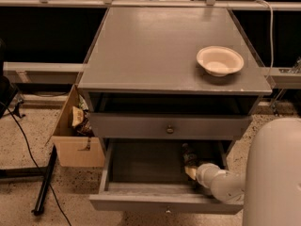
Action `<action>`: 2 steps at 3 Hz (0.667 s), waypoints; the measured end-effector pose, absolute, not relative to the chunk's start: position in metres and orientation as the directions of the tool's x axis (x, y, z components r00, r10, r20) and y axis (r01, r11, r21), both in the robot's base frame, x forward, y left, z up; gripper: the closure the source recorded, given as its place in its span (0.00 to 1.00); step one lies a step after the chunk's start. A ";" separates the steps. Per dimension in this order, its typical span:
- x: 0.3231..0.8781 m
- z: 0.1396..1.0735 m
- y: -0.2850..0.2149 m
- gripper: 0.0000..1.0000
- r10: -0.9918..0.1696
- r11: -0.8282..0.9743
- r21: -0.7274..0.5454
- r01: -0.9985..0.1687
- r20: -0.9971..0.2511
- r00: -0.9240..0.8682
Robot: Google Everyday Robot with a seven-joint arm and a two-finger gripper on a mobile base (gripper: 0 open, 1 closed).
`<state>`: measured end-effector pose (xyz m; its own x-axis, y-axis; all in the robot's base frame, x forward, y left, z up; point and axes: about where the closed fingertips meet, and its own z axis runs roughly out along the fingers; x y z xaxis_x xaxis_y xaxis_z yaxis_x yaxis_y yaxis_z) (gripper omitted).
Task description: Pick water bottle from middle drawer and place on counter
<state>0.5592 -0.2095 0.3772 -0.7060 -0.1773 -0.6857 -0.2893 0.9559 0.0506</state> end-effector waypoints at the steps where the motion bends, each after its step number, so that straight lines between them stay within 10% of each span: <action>1: 0.559 0.377 -0.209 0.72 -0.177 0.956 0.051 -0.289 -0.686 -0.706; 2: 0.559 0.377 -0.209 0.95 -0.177 0.956 0.051 -0.289 -0.686 -0.706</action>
Offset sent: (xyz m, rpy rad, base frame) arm 0.0000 0.0000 0.0000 0.0000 0.0000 0.0000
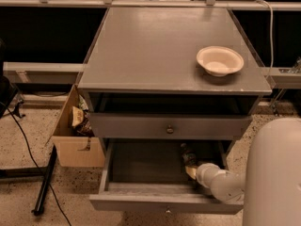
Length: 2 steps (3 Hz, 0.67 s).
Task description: Pick water bottle from middle drawer and place on counter
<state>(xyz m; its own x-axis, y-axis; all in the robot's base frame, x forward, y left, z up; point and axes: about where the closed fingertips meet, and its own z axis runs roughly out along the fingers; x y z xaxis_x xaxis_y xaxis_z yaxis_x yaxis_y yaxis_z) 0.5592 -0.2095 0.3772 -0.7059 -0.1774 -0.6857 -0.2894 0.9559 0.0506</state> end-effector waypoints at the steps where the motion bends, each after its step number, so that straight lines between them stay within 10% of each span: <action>1: 0.558 0.379 -0.209 1.00 -0.185 0.949 0.056 -0.311 -0.699 -0.691; 2: 0.555 0.384 -0.208 1.00 -0.200 0.936 0.061 -0.347 -0.719 -0.665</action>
Offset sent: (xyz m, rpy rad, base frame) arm -0.0091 -0.0018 0.0132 0.0437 -0.0793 0.1079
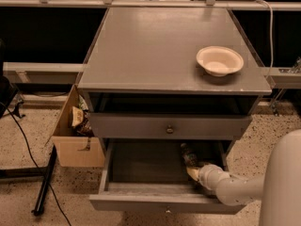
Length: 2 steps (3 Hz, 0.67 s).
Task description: Pick water bottle from middle drawer and place on counter
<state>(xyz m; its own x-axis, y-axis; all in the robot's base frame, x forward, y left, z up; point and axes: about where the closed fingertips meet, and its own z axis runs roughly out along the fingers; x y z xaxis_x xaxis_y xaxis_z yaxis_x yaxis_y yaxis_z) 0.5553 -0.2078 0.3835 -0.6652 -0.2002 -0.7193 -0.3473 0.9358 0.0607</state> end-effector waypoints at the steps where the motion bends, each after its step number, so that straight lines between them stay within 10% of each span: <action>1: 0.548 0.400 -0.207 1.00 -0.186 0.921 0.099 -0.377 -0.739 -0.648; 2: 0.527 0.413 -0.198 1.00 -0.167 0.899 0.163 -0.406 -0.729 -0.663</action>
Offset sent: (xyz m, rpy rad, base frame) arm -0.0778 -0.0011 0.0605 -0.0840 -0.1033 0.7446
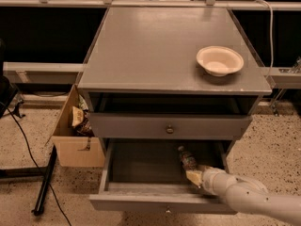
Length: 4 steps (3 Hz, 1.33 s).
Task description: Pick water bottle from middle drawer and place on counter
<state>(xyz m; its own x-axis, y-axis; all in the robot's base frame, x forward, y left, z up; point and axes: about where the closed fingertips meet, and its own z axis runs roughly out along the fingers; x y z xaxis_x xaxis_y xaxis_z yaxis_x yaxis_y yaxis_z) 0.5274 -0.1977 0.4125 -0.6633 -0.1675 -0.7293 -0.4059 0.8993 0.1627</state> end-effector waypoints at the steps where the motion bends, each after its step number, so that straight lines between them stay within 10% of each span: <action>1: 0.517 0.417 -0.182 1.00 -0.221 0.871 0.154 -0.467 -0.726 -0.651; 4: 0.517 0.422 -0.148 1.00 -0.309 0.811 0.105 -0.575 -0.758 -0.574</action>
Offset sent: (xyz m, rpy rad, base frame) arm -0.0117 0.0142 0.0040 -0.0107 0.0035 0.0659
